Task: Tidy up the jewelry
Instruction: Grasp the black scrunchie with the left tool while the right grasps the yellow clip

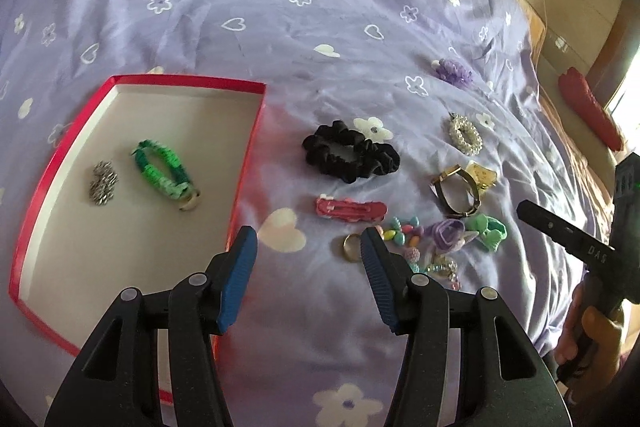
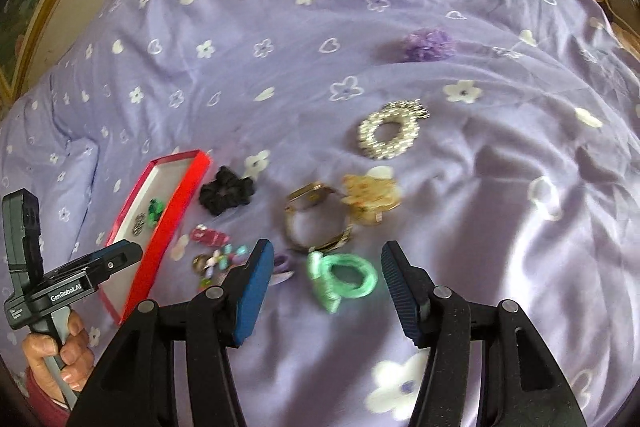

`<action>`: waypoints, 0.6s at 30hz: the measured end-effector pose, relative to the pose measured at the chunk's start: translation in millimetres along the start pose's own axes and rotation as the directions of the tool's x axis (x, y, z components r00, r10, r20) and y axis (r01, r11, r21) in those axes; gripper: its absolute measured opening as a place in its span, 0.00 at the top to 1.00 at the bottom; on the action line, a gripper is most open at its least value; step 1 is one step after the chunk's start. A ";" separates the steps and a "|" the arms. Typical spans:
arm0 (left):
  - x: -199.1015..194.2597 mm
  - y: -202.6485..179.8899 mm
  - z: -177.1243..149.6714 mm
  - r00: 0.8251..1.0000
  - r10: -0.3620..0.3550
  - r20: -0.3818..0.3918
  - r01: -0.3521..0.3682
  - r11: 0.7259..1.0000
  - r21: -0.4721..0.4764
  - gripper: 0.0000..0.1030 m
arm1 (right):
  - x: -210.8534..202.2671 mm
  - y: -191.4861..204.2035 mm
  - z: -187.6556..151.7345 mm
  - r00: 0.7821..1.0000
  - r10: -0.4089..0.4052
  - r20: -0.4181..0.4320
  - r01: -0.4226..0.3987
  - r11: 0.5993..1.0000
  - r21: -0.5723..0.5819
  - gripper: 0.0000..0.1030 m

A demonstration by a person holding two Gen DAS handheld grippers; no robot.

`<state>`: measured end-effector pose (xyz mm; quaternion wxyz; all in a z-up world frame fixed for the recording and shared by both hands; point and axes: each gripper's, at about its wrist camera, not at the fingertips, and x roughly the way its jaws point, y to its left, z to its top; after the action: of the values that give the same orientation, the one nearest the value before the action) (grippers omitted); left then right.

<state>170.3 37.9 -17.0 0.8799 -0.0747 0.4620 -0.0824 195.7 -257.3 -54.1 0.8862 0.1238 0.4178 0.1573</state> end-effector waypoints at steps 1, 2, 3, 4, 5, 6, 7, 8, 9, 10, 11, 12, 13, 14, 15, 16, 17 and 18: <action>3.7 -2.3 2.7 1.000 0.000 -0.005 0.000 1.000 0.005 0.49 | 1.1 -3.6 1.5 1.000 -0.004 0.001 0.004 1.000 0.006 0.44; 6.6 -3.3 4.8 1.000 0.000 -0.010 0.000 1.000 0.007 0.49 | 2.3 -6.4 3.0 1.000 -0.008 0.001 0.008 1.000 0.010 0.44; 9.9 -5.4 7.3 1.000 -0.001 -0.013 0.001 1.000 0.009 0.49 | 3.8 -8.9 4.1 1.000 -0.012 0.001 0.012 1.000 0.014 0.44; 14.6 -7.1 11.1 1.000 -0.002 -0.018 0.003 1.000 0.012 0.49 | 5.7 -11.1 5.9 1.000 -0.015 0.001 0.015 1.000 0.015 0.44; 18.3 -8.7 14.4 1.000 -0.004 -0.023 0.005 1.000 0.014 0.49 | 7.2 -12.6 7.2 1.000 -0.019 0.001 0.019 1.000 0.015 0.44; 20.8 -9.3 16.1 1.000 -0.006 -0.025 0.007 1.000 0.014 0.49 | 9.9 -14.9 9.3 1.000 -0.024 0.001 0.024 1.000 0.015 0.44; 24.9 -10.6 20.3 1.000 -0.008 -0.028 0.009 1.000 0.012 0.49 | 12.2 -15.3 11.0 1.000 -0.026 -0.001 0.026 1.000 0.017 0.44; 28.3 -11.7 23.5 0.999 -0.011 -0.030 0.011 1.000 0.011 0.49 | 14.4 -16.3 12.8 1.000 -0.025 -0.003 0.025 0.999 0.020 0.44; 32.3 -13.0 27.2 0.999 -0.013 -0.032 0.013 1.000 0.013 0.48 | 16.9 -16.8 14.5 1.000 -0.024 -0.003 0.024 0.999 0.022 0.44; 37.3 -14.3 31.6 0.999 -0.010 -0.035 0.011 1.000 0.014 0.47 | 20.2 -17.5 16.7 1.000 -0.025 -0.004 0.025 0.999 0.022 0.44; 41.0 -15.2 34.7 0.999 -0.010 -0.038 0.010 1.000 0.015 0.46 | 22.8 -17.9 18.1 1.000 -0.025 -0.006 0.025 0.999 0.022 0.44; 47.5 -17.0 39.2 0.999 -0.012 -0.045 0.013 1.000 0.020 0.45 | 25.7 -18.5 19.6 1.000 -0.023 -0.008 0.023 0.999 0.023 0.44; 52.2 -18.1 42.0 0.999 -0.012 -0.053 0.013 1.000 0.024 0.44 | 28.8 -18.7 21.5 1.000 -0.022 -0.010 0.022 0.999 0.024 0.44; 57.5 -19.1 44.7 0.998 -0.007 -0.060 0.009 1.000 0.026 0.44 | 31.2 -19.3 22.5 1.000 -0.022 -0.011 0.022 0.999 0.024 0.44; 64.0 -19.6 47.7 0.998 -0.003 -0.069 0.005 1.000 0.027 0.44 | 34.2 -19.9 23.9 1.000 -0.023 -0.012 0.023 0.999 0.024 0.44; 68.9 -20.0 49.8 0.997 -0.003 -0.076 0.005 1.000 0.028 0.44 | 36.4 -19.9 24.7 1.000 -0.023 -0.013 0.023 0.999 0.025 0.44; 72.9 -20.2 51.1 0.997 -0.002 -0.080 0.004 1.000 0.029 0.44 | 38.4 -20.9 25.4 1.000 -0.023 -0.013 0.023 0.999 0.025 0.44; 78.5 -20.4 52.6 0.996 0.005 -0.089 -0.002 1.000 0.030 0.44 | 40.7 -21.9 25.9 1.000 -0.024 -0.014 0.024 0.999 0.027 0.44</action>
<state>256.1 4.2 -46.1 0.8597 -0.0570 0.4994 -0.0909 244.3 -264.2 -74.3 0.8834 0.1296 0.4275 0.1418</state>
